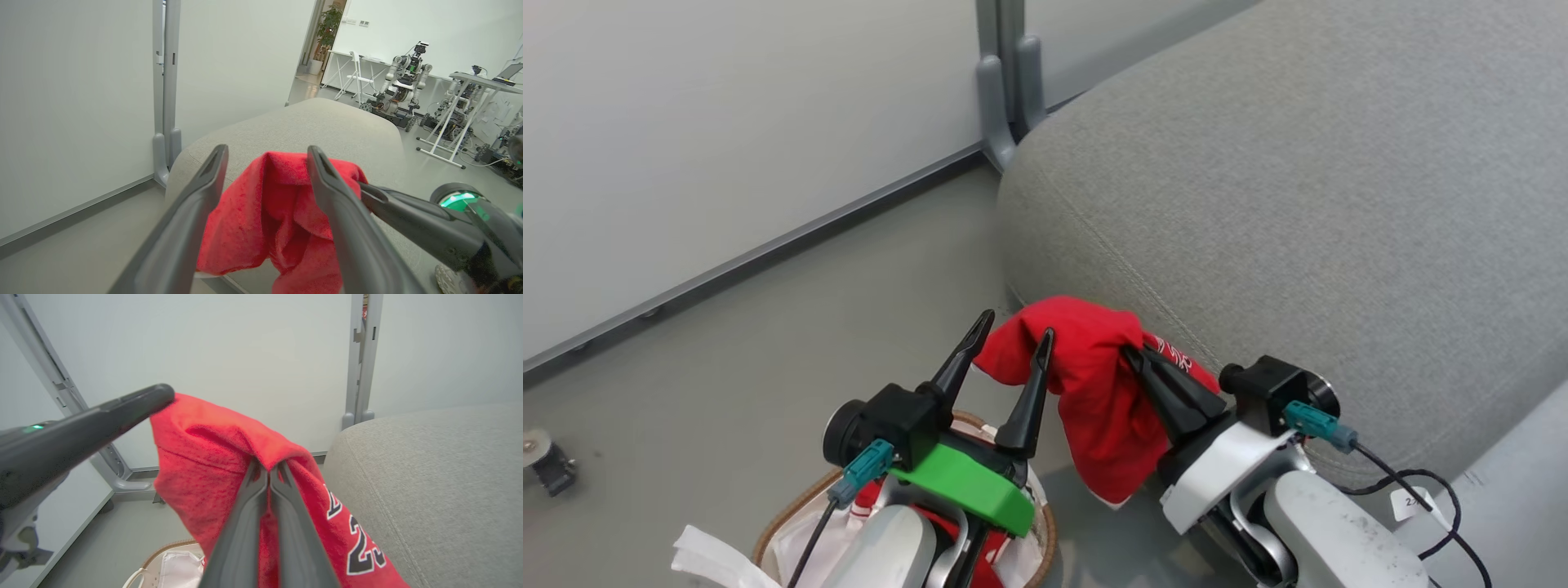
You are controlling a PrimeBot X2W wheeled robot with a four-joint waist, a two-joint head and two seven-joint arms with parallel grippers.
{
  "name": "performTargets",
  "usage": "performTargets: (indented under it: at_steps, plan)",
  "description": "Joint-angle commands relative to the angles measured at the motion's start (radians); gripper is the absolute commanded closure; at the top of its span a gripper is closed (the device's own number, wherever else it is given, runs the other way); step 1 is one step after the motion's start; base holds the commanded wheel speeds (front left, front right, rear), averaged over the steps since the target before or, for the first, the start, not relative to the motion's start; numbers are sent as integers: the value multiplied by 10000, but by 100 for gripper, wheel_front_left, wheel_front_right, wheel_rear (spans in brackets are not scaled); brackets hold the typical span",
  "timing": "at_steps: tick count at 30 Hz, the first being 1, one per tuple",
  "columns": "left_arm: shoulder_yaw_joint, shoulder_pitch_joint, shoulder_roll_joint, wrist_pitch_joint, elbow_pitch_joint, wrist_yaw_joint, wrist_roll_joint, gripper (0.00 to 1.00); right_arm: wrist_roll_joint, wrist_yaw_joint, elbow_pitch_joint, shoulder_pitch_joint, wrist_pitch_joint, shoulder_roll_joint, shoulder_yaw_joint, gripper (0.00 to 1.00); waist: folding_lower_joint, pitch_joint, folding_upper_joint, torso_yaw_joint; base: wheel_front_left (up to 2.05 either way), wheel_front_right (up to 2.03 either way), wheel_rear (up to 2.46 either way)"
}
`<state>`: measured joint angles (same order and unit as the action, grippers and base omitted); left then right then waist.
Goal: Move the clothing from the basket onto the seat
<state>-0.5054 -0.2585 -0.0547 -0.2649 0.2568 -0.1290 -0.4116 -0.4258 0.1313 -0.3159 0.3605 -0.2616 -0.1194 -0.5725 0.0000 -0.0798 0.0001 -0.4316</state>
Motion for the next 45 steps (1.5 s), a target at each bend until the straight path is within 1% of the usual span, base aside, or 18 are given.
performTargets:
  at_steps: [1,6,10,13,16,20,23,27,33,39,42,45]
  plan:
    - [-80,-230,-113,7,44,-33,34,0,69,-10,84,23,-46,-84,184,100,0,-643,-1,-990,0,0,0]
    - [-245,-474,-204,7,144,-34,1,0,186,-10,161,365,-48,-209,579,100,0,-1040,-1,-1025,0,0,0]
    - [-273,-603,-346,7,229,-34,122,0,230,-10,-17,1145,-46,-498,600,100,0,-1532,-1,-962,0,0,0]
    - [-392,-823,-492,7,283,-34,190,0,20,-10,-192,1924,-46,-659,1113,100,0,-2052,-1,-637,0,0,0]
    - [-551,-1105,-620,7,302,-34,246,0,172,-10,-376,2759,-46,-948,1487,100,0,-2645,-1,-241,0,0,0]
    - [-759,-1607,-812,7,320,-34,326,0,644,-12,-822,3931,-46,-1551,2022,100,0,-3470,-1,295,0,0,0]
    - [-905,-1975,-929,9,301,-34,385,0,888,-12,-1278,4721,-46,-1869,2482,100,0,-4073,-1,698,0,0,0]
    - [-938,-2413,-877,9,197,-34,460,0,1053,-12,-1966,5554,-48,-2364,3156,100,0,-4794,-1,1263,0,0,0]
    - [-970,-2760,-757,9,62,-34,582,0,1334,-12,-3059,6483,-46,-2930,4018,100,0,-5690,-1,1984,0,0,0]
    - [-844,-2855,-677,7,29,-34,644,0,1790,-12,-4103,6814,-46,-3029,4903,100,0,-6128,-1,2412,0,0,0]
    - [-774,-2785,-616,7,47,-34,608,0,2022,-12,-4428,6388,-46,-2849,5148,100,0,-6062,-1,2528,0,0,0]
    - [-731,-2599,-576,7,96,-34,542,0,2031,-12,-4476,5889,-46,-2775,5481,100,0,-5842,-1,2537,0,0,0]
